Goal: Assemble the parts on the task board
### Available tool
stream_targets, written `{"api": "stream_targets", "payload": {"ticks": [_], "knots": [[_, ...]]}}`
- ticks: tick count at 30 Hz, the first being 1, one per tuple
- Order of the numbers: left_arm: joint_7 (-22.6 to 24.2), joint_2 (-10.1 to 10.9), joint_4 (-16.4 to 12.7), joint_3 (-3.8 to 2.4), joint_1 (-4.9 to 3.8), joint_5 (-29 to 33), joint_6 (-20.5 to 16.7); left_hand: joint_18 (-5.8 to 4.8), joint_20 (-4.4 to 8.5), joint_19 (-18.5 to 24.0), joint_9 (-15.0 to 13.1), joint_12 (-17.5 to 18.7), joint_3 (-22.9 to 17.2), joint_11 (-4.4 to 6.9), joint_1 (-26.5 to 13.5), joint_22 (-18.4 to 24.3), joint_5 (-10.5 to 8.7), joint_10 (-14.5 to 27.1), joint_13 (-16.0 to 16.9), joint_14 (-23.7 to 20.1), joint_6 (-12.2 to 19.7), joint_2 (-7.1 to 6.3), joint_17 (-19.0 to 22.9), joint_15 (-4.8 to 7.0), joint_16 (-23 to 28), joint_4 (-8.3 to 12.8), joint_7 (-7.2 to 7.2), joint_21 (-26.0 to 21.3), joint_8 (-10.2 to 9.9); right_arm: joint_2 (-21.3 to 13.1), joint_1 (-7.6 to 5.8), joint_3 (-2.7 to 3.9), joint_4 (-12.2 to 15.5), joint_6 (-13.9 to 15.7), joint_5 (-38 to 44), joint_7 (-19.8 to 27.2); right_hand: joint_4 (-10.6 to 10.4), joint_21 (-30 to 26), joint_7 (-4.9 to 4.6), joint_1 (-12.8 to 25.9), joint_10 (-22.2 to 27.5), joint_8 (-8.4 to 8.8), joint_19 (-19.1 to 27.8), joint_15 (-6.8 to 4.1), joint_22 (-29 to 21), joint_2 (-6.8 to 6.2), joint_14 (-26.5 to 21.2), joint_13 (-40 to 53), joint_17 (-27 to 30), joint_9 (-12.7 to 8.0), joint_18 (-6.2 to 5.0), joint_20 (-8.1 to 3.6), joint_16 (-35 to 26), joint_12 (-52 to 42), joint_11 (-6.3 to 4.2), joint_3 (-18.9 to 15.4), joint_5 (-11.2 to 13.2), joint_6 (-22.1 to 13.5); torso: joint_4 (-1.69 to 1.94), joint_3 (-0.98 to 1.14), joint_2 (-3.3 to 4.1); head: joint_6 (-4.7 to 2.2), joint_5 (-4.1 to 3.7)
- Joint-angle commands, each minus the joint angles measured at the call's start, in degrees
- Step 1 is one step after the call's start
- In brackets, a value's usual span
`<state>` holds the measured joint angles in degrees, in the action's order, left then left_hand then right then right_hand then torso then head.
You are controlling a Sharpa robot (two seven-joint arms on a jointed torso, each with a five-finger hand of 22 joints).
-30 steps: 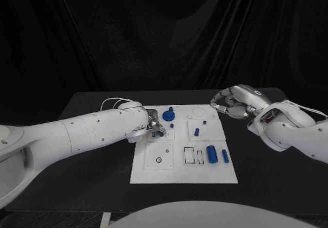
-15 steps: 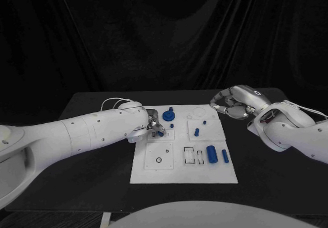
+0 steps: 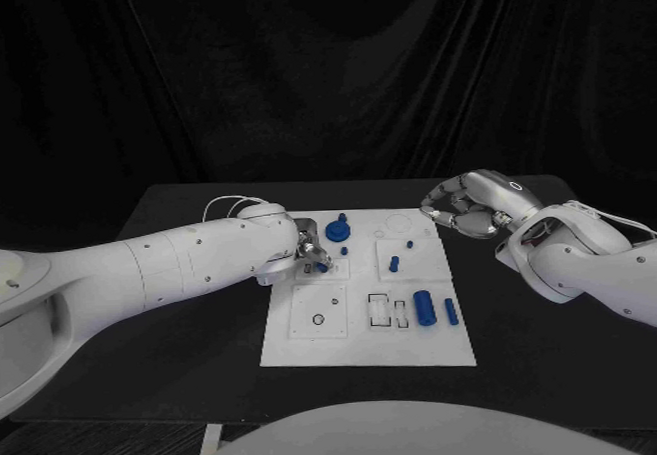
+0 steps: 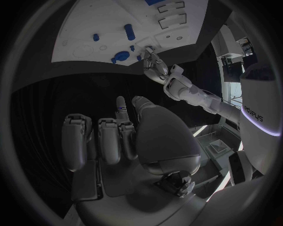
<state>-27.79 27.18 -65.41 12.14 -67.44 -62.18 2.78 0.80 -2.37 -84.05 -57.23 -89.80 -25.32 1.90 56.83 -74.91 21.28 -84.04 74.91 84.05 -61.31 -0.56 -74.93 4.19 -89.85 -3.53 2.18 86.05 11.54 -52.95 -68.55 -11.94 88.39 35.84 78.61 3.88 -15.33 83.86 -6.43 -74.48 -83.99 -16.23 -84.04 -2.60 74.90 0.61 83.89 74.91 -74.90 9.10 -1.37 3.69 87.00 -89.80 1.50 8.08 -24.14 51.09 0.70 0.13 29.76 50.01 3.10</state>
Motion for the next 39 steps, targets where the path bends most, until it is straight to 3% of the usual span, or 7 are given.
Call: {"api": "stream_targets", "payload": {"ticks": [1, 15, 16, 18, 23, 25, 39], "knots": [[0.62, -0.14, -0.13, 0.04, 0.28, 0.15, 0.94, 0.70, 0.01, -1.65, -0.04, -0.20, 0.14, -0.13, 0.55, -11.81, 0.02, -5.96, 15.09, 5.95, -0.14, -0.04, -15.07, -0.04, -0.15, 0.29, -0.28, -0.26, -0.22, 0.00, 0.15, 0.04, -0.02, -0.13, 0.11, -1.00, 0.02, -0.32, -0.03, -0.44, -6.01, 0.35, -2.82, 0.40, 12.62, -0.05, 4.49, 15.09, -7.11, -0.08, -0.45, 0.28, -0.33, -0.20, 0.34, 0.23, -0.26, 0.41, 0.02, 0.01, 0.00, -0.01, -0.06], [0.36, -0.20, 0.27, 0.04, 0.51, 0.15, 1.73, 0.84, 0.00, -1.27, -0.06, -0.20, 0.30, -0.19, 0.50, -11.52, -0.22, -5.96, 15.09, 5.95, 0.04, -0.17, -15.07, -0.07, -0.15, 0.23, -0.14, -0.66, -0.39, 0.06, 0.21, 0.04, -0.10, -0.31, 0.11, -1.15, -0.06, -0.38, -0.05, -0.45, -6.01, 0.54, -2.80, 0.42, 12.61, -0.07, 4.48, 15.09, -7.03, -0.12, -0.46, 0.30, -0.37, -0.20, 0.35, 0.32, -0.24, 0.38, 0.02, 0.01, 0.00, -0.01, 0.04], [0.32, -0.18, 0.26, 0.04, 0.55, 0.15, 1.80, 0.84, -0.06, -1.23, -0.08, -0.20, 0.57, -0.27, 0.32, -11.51, -1.00, -5.96, 15.09, 5.95, 0.17, -0.23, -15.07, -0.12, -0.15, 0.00, -0.07, -0.72, -0.57, 0.07, 0.21, 0.04, -0.11, -0.33, 0.11, -1.17, -0.06, -0.38, -0.05, -0.45, -6.01, 0.54, -2.80, 0.42, 12.61, -0.07, 4.48, 15.09, -7.03, -0.12, -0.46, 0.30, -0.37, -0.20, 0.35, 0.32, -0.24, 0.38, 0.03, 0.02, 0.00, -0.01, 0.05], [0.26, -0.16, 0.22, 0.04, 0.63, 0.15, 1.91, 0.88, -0.29, -1.07, -0.03, -0.20, 2.06, -0.55, -0.97, -11.41, -7.02, -5.96, 15.09, 5.95, 0.56, -0.26, -15.07, -0.35, -0.15, -1.55, 0.20, -0.97, -1.19, 0.08, 0.22, 0.04, -0.12, -0.37, 0.11, -1.20, -0.06, -0.38, -0.05, -0.45, -6.01, 0.54, -2.80, 0.42, 12.61, -0.07, 4.48, 15.09, -7.03, -0.12, -0.46, 0.30, -0.37, -0.20, 0.35, 0.32, -0.24, 0.38, 0.02, 0.01, -0.01, -0.01, 0.06], [0.02, -0.18, 0.18, 0.04, 0.76, 0.14, 2.06, 1.04, -0.90, -0.69, 0.10, -0.20, 8.31, -1.32, -4.39, -11.20, -15.77, -5.96, 15.09, 5.95, 1.40, -1.32, -15.07, -1.06, -0.15, -5.66, 1.11, -1.55, -2.48, 0.10, 0.23, 0.04, -0.14, -0.47, 0.11, -1.28, -0.06, -0.42, -0.05, -0.47, -6.01, 0.57, -2.79, 0.42, 12.59, -0.07, 4.48, 15.09, -7.00, -0.13, -0.47, 0.30, -0.39, -0.20, 0.35, 0.34, -0.25, 0.37, 0.03, -0.01, 0.01, -0.01, 0.11], [-0.11, -0.20, 0.19, 0.04, 0.80, 0.14, 2.14, 1.09, -1.02, -0.57, 0.08, -0.20, 9.97, -1.43, -5.05, -11.14, -17.42, -5.96, 15.09, 5.95, 1.41, -1.45, -15.07, -1.17, -0.15, -6.63, 1.19, -1.74, -2.72, 0.09, 0.24, 0.04, -0.14, -0.48, 0.11, -1.29, -0.06, -0.42, -0.05, -0.47, -6.01, 0.57, -2.79, 0.42, 12.59, -0.07, 4.48, 15.09, -7.00, -0.13, -0.47, 0.30, -0.39, -0.20, 0.35, 0.34, -0.25, 0.37, 0.01, -0.02, 0.01, -0.01, 0.13], [-0.86, -0.12, 0.34, 0.04, 0.90, 0.14, 2.18, 1.38, -1.34, 0.18, -0.81, -0.20, 15.14, -1.81, -7.09, -10.70, -18.39, -5.96, 15.09, 5.95, 2.27, -1.12, -15.07, -1.49, -0.15, -10.27, 1.59, -2.80, -2.95, 0.02, 0.25, 0.04, -0.14, -0.59, 0.11, -1.27, -0.06, -0.42, -0.05, -0.47, -6.01, 0.57, -2.79, 0.42, 12.59, -0.07, 4.48, 15.09, -7.00, -0.13, -0.47, 0.30, -0.39, -0.20, 0.35, 0.34, -0.25, 0.37, -0.03, -0.01, -0.03, -0.01, 0.03]]}}
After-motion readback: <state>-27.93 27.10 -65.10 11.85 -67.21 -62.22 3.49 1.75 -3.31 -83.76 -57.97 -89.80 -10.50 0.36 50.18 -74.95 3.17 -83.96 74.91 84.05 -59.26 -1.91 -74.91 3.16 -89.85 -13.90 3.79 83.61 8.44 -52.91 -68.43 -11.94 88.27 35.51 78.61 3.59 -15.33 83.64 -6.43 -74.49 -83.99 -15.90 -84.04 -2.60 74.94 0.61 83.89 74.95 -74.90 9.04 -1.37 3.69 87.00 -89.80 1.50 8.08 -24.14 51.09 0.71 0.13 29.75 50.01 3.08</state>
